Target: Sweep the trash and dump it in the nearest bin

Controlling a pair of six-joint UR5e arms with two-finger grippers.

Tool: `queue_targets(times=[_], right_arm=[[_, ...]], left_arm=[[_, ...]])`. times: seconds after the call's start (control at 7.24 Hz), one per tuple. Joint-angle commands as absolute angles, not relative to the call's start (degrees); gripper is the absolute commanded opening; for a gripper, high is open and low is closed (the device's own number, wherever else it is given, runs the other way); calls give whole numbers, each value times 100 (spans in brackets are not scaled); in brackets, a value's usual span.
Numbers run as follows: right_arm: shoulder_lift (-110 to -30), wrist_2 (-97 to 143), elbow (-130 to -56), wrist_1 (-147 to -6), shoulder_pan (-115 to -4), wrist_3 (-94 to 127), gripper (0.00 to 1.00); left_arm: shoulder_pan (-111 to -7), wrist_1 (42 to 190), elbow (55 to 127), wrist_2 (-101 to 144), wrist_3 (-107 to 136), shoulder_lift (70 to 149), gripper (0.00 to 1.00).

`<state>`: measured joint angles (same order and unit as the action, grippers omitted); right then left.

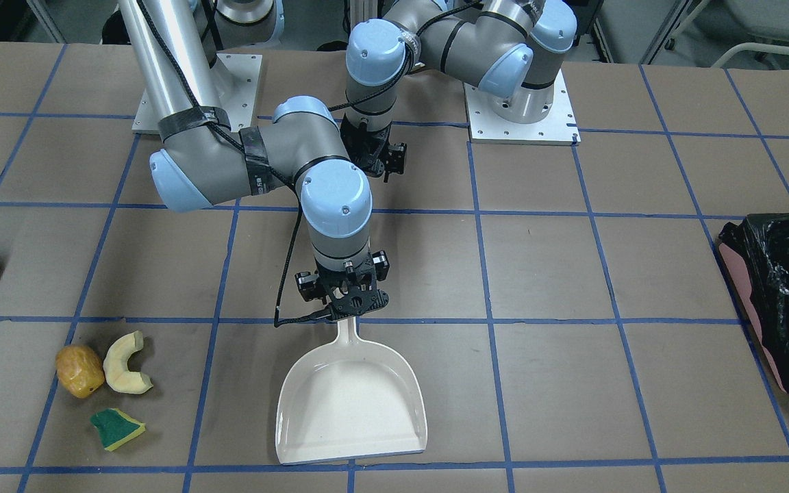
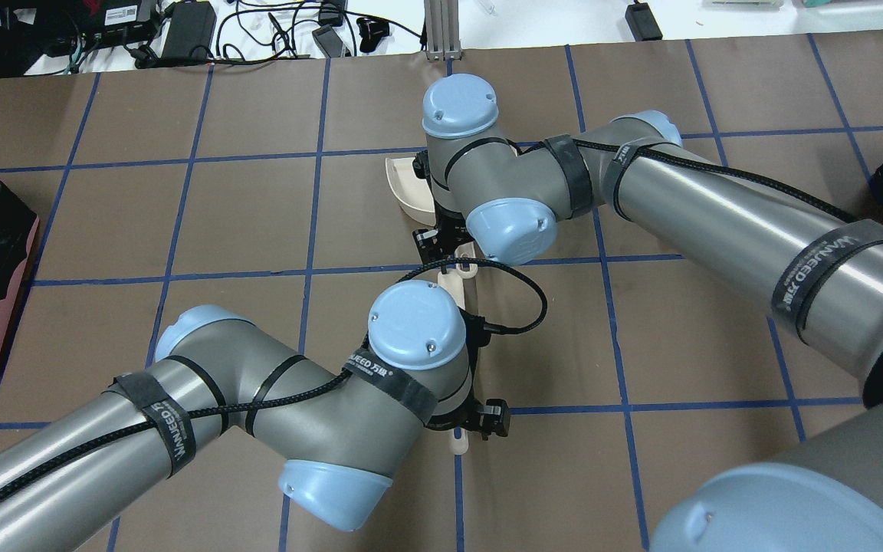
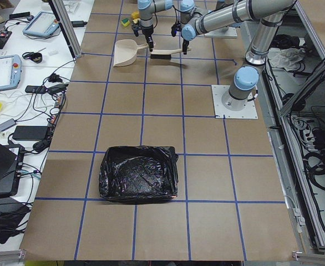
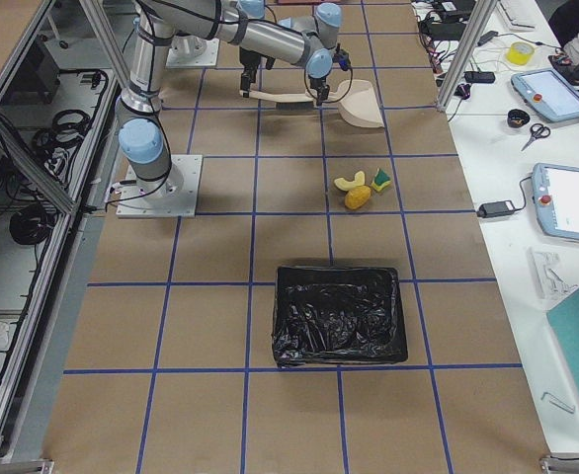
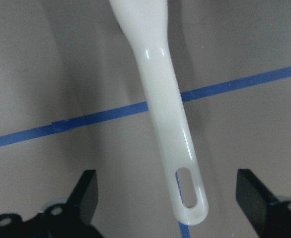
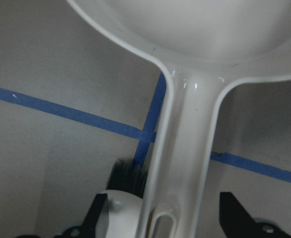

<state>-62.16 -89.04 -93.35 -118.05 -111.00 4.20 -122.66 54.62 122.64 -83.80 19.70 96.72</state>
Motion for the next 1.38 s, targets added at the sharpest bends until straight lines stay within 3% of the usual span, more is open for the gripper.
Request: queue_targets(times=[0.0, 0.28, 0.83, 0.97, 1.24], right_arm=[[-6223, -8903, -9343, -11812, -11101, 413, 63], [-6223, -8877, -9334, -11812, -11101, 413, 56], [-6275, -8868, -9281, -11804, -11101, 466, 58], [-6293, -8868, -9290, -11804, -11101, 466, 57], [-6293, -8868, -9334, -11804, -11101, 466, 49]], left_arm=[[-12349, 5405, 12287, -8367, 2021, 9773, 87], [-12349, 5405, 12252, -8358, 2030, 9791, 74], [-12340, 5396, 12199, -8393, 2039, 9817, 74], [-12349, 5396, 12191, -8385, 2039, 9817, 67], [-12340, 5414, 12138, -8402, 2048, 9817, 67]])
